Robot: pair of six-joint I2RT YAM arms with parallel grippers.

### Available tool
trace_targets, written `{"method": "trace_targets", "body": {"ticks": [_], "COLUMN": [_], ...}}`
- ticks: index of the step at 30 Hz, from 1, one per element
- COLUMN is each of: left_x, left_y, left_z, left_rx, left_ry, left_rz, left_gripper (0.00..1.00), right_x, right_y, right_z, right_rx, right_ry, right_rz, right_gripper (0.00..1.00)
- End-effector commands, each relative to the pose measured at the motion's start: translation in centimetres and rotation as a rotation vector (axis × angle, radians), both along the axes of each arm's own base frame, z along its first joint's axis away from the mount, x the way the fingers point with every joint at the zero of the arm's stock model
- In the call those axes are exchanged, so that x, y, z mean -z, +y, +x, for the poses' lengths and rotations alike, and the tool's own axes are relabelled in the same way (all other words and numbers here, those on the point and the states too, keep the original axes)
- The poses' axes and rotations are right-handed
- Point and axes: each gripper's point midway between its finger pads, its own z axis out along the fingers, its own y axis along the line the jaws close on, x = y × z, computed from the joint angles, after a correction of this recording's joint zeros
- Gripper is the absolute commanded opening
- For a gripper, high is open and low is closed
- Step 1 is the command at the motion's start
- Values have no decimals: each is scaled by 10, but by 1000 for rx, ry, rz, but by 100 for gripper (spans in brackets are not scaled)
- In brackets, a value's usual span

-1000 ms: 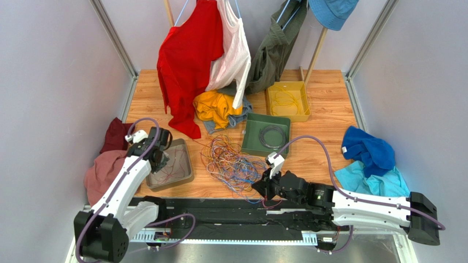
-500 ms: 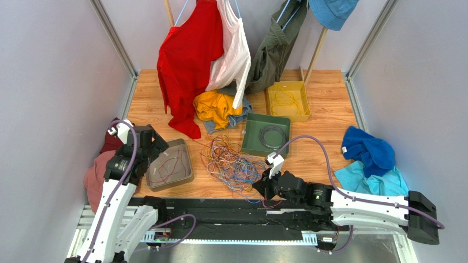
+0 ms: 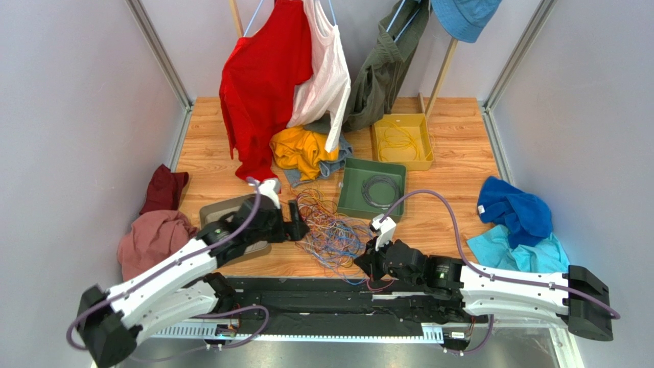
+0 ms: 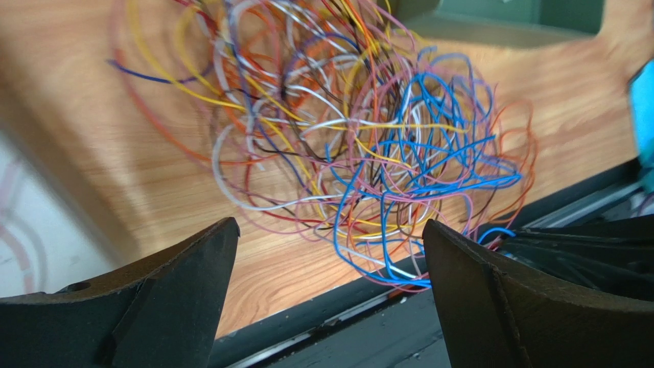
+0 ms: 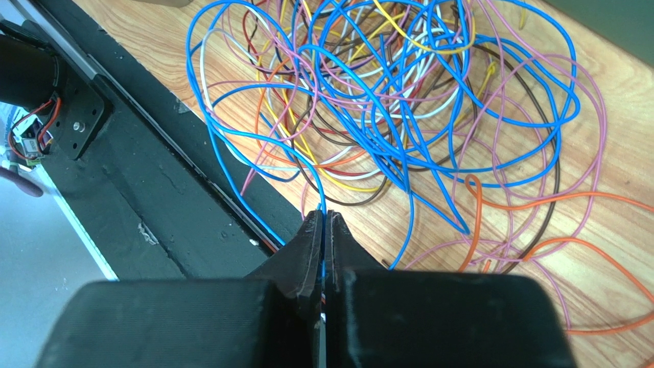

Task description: Untangle the cables

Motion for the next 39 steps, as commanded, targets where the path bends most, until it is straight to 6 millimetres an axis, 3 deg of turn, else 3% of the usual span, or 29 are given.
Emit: {"method": "trace_targets", "body": {"ticks": [1, 6, 16, 17, 18, 20, 21, 22, 25, 28, 29, 30, 32, 33, 34, 35, 36, 39], "left_x": [-3, 24, 73, 77, 80, 78, 76, 73, 51, -1, -39, -58, -122, -141, -157, -187, -198, -235], "left_y": [-34, -33, -37, -38, -37, -37, -36, -33, -21, -4, 1, 7, 15, 18, 19, 22, 22, 12], "left_z": [16, 22, 34, 35, 34, 36, 36, 38, 39, 39, 36, 35, 29, 27, 24, 20, 18, 12], "left_rx": [20, -17, -64, -65, -67, -75, -79, -88, -100, -115, -118, -111, -108, -91, -72, -66, -45, 35], "left_ry": [-72, -63, 18, 27, 34, 29, 27, 18, -22, -115, -176, -222, -332, -374, -397, -429, -445, -477], "left_rz": [-44, -31, 42, 50, 56, 51, 56, 64, 103, 107, 61, 57, -24, -29, -43, -66, -57, -88], "left_gripper": [99, 97, 65, 59, 44, 23, 0, 0, 0, 0, 0, 0, 0, 0, 0, 0, 0, 0], "right_x": [-5, -5, -6, -7, -5, -7, -8, -9, -9, -9, -8, -7, -7, -7, -7, -10, -13, -32], "right_y": [-1, -3, -7, -8, -10, -15, -16, -18, -23, -24, -25, -24, -23, -21, -20, -17, -16, -11], "right_z": [3, 2, 2, 1, 1, 1, 2, 2, 2, 2, 1, 1, 0, -1, -2, -2, -2, 0], "right_rx": [40, 49, 48, 50, 52, 60, 67, 72, 80, 83, 83, 81, 80, 72, 66, 64, 61, 50], "right_ry": [15, 22, 21, 24, 25, 23, 20, 18, 14, 15, 18, 20, 24, 29, 30, 29, 29, 3], "right_rz": [26, 26, 8, 12, 5, 8, 12, 18, 14, 16, 18, 21, 34, 42, 47, 61, 69, 112], "right_gripper": [0, 0, 0, 0, 0, 0, 0, 0, 0, 0, 0, 0, 0, 0, 3, 9, 22, 41]}}
